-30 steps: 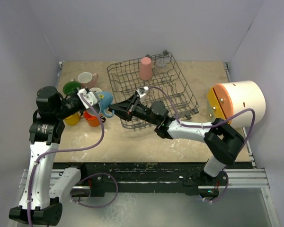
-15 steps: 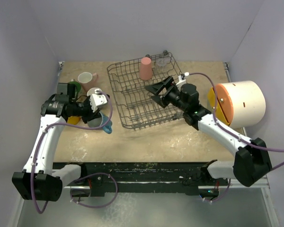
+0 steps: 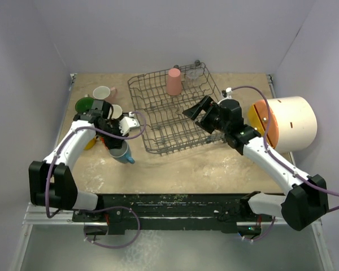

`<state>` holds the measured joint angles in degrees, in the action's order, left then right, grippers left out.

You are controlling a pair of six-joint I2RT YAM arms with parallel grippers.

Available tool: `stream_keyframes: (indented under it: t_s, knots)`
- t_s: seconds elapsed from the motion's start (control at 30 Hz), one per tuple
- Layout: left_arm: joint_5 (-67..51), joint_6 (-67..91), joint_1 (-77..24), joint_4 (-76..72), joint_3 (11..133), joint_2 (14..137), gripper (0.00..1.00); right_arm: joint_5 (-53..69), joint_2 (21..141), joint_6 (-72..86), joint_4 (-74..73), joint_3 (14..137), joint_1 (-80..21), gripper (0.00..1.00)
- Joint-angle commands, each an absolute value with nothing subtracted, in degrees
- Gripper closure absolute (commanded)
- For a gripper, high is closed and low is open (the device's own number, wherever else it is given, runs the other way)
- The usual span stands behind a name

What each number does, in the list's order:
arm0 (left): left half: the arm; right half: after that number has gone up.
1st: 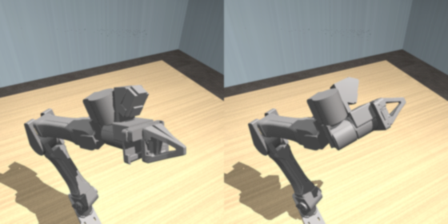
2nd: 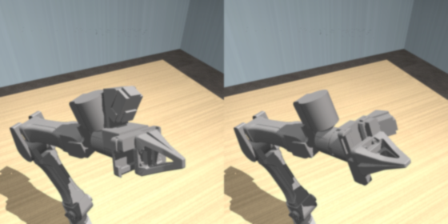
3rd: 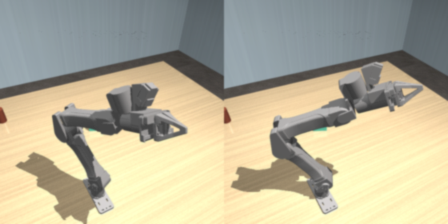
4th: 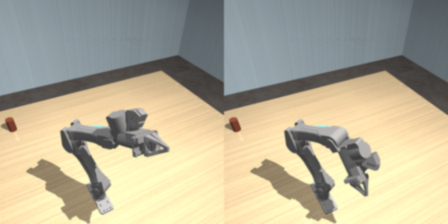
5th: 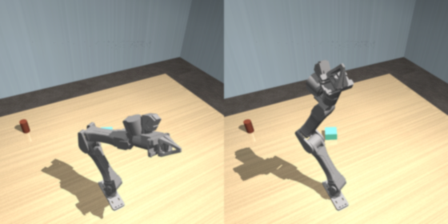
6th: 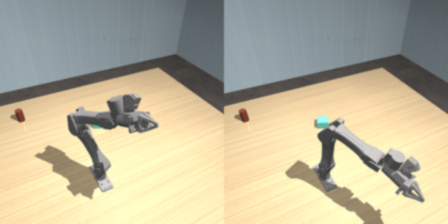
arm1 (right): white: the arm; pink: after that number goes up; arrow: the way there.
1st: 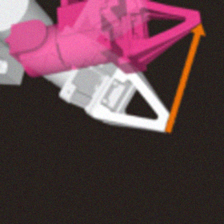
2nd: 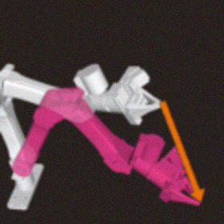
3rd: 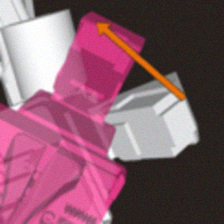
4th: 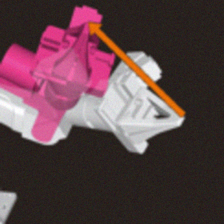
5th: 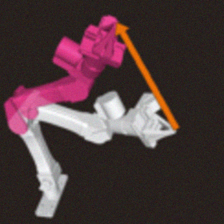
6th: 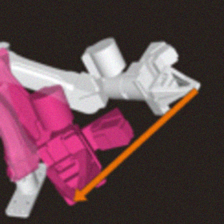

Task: Unload the cups from the dish rack

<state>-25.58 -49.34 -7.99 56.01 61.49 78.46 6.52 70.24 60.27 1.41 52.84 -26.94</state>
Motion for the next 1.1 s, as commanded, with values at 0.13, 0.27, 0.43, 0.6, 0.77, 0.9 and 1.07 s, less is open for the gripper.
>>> stream_keyframes:
  t_s: [0.13,0.27,0.43,0.6,0.77,0.9,1.07]
  knots:
    - [-20.23,-43.52,-10.95,49.43,61.12,82.25,1.0,2.07,70.32,54.39,-3.39,58.71,-26.7,0.07]
    - [-19.53,-42.39,-13.13,49.85,60.98,84.91,1.0,1.16,70.75,53.46,-4.84,59.84,-26.71,0.07]
    - [-18.07,-41.78,-14.4,48.26,59.85,85.9,1.0,0.84,70.41,53.21,-5.19,59.79,-26.71,0.07]
    - [-17.56,-40.47,-14.74,46.8,59.78,86.6,0.97,0.62,70.53,52.87,-5.03,59.69,-26.72,0.06]
    - [-16.82,-39.97,-14.94,47.58,60.32,86.42,0.69,0.0,71.63,51.8,-4.92,60.21,-26.67,0.06]
    - [-17.89,-40.27,-14.94,49.64,61.49,83.18,0.5,-2.12,74.68,48.98,-5.5,63.01,-26.69,0.0]
    - [-19.85,-39.83,-14.94,55.79,67.65,79.51,0.34,-6.32,83.44,42.46,-6.38,72.38,-26.69,0.0]
